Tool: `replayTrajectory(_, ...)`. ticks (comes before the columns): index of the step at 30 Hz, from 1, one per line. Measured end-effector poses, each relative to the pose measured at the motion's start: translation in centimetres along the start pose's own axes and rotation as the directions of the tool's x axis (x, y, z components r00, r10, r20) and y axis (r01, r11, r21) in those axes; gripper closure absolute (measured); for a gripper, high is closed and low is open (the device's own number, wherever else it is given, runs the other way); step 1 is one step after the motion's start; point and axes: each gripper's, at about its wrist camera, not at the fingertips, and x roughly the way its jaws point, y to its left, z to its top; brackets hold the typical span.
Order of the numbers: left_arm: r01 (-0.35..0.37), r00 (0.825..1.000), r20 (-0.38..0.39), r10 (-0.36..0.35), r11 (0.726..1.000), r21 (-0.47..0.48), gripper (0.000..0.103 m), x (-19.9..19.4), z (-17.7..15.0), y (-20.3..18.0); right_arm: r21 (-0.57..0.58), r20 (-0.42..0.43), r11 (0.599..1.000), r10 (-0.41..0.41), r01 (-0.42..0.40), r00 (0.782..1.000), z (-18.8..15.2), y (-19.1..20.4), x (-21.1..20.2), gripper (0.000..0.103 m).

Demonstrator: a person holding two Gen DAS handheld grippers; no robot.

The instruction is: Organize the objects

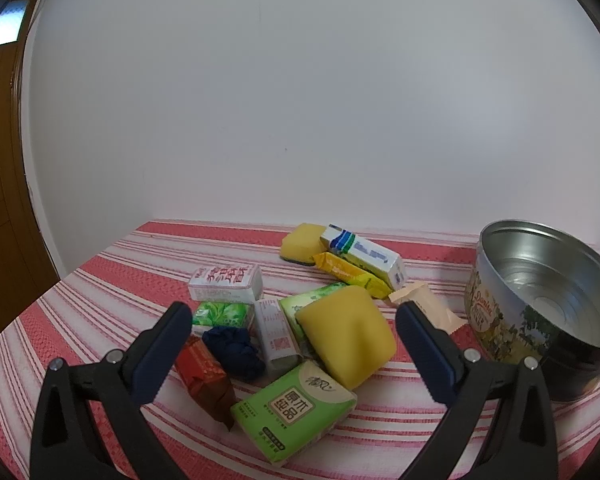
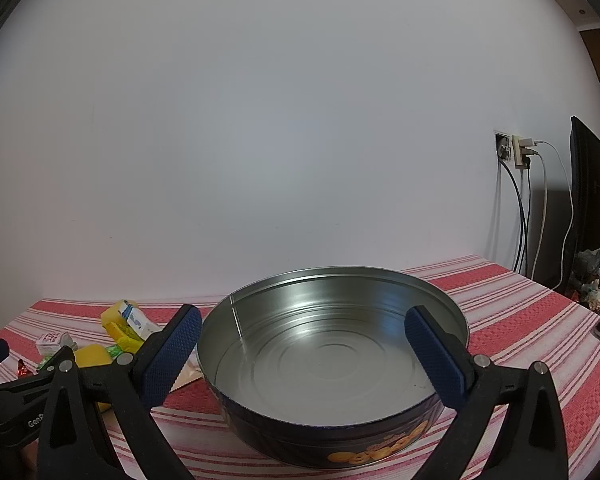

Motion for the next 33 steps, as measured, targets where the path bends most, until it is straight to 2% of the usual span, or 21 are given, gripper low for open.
replayTrajectory(16, -0.001, 1.0, -0.017, 0.001, 1.0, 0.008, 0.0, 0.5, 0.6, 0.6, -0.01, 0.002, 1.0, 0.015, -0.015, 1.0, 0.1, 0.5, -0.2, 0.0)
replayTrajectory(22, -0.029, 0.999, 0.02, 0.028, 0.998, 0.048, 0.0, 0.6, 1.2, 1.9, -0.014, -0.004, 0.998, 0.054, -0.055, 0.999, 0.1, 0.7, -0.4, 0.0)
replayTrajectory(25, -0.111, 0.993, 0.053, 0.11, 0.994, 0.016, 0.0, 1.1, 1.8, 4.0, -0.031, -0.009, 0.996, 0.086, -0.086, 0.996, 0.0, 1.1, -0.5, 0.001)
replayTrajectory(29, -0.138, 0.99, 0.014, 0.14, 0.986, -0.096, 0.0, 2.3, 2.5, 8.1, -0.075, -0.035, 0.984, 0.156, -0.159, 0.987, -0.3, 2.4, -0.5, 0.001)
replayTrajectory(33, -0.173, 0.984, 0.005, 0.177, 0.968, -0.183, 0.0, 2.4, 2.6, 11.3, -0.118, -0.106, 0.951, 0.274, -0.286, 0.956, -0.8, 4.2, -0.2, 0.001)
